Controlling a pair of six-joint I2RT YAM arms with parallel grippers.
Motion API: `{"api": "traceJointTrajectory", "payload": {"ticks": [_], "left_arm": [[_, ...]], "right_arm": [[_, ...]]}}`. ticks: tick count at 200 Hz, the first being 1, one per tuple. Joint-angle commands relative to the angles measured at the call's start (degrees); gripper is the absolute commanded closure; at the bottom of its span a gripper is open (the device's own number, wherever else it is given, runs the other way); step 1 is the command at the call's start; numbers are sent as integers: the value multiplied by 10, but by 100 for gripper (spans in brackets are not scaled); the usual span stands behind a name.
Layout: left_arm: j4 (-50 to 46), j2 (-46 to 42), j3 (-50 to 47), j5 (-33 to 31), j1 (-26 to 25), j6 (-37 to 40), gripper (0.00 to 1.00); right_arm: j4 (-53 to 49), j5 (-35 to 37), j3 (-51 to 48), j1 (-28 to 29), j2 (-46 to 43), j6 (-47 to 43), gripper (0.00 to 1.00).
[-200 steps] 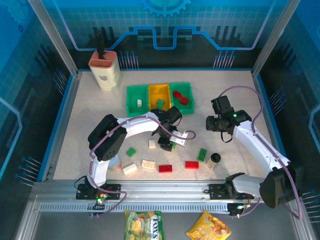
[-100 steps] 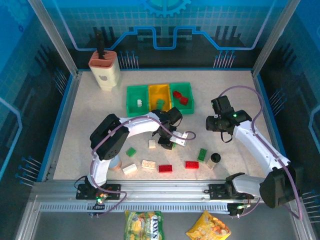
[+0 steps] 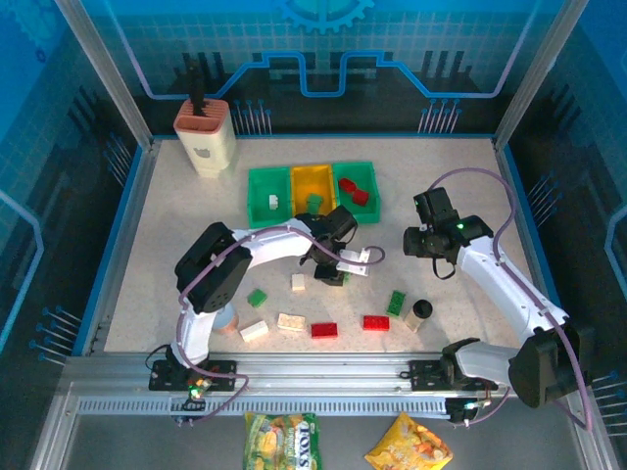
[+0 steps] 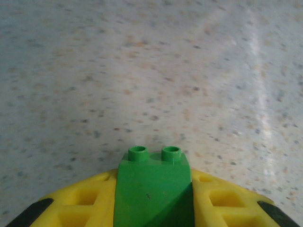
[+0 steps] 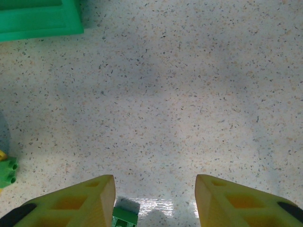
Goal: Sort the legos into containers by color
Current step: Pick up the lego from the center of the table, then place the lego in the container.
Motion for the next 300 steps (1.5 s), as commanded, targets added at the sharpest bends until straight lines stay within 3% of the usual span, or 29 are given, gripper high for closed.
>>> {"api": "traceJointTrajectory", "payload": {"ticks": [1, 52, 106, 148, 163, 179, 202, 245, 300], "left_arm": [[47, -44, 8, 0, 15, -83, 76], [114, -82, 8, -25, 56, -244, 75], [167, -92, 23, -122, 102, -439, 72], [108, -65, 86, -194, 137, -580, 78], [80, -51, 115, -190, 145, -609, 81], [47, -31, 152, -180, 151, -627, 71], [3, 6, 212, -189, 154, -646, 72], [-70, 85, 319, -247, 160, -702, 68], [-87, 147, 382, -263, 169, -749, 62]], "right_arm": [[-4, 13, -5, -5, -8, 1, 51], [-3, 11, 1, -4, -4, 1, 51], [-1, 8, -1, -5, -4, 4, 51], [-2, 9, -2, -5, -6, 3, 51], [-3, 9, -1, -5, -6, 1, 51], [-4, 10, -1, -4, -6, 1, 51], [-5, 9, -2, -5, -7, 0, 51], [-7, 9, -4, -5, -8, -2, 51], [-15, 15, -2, -4, -13, -8, 51]]}}
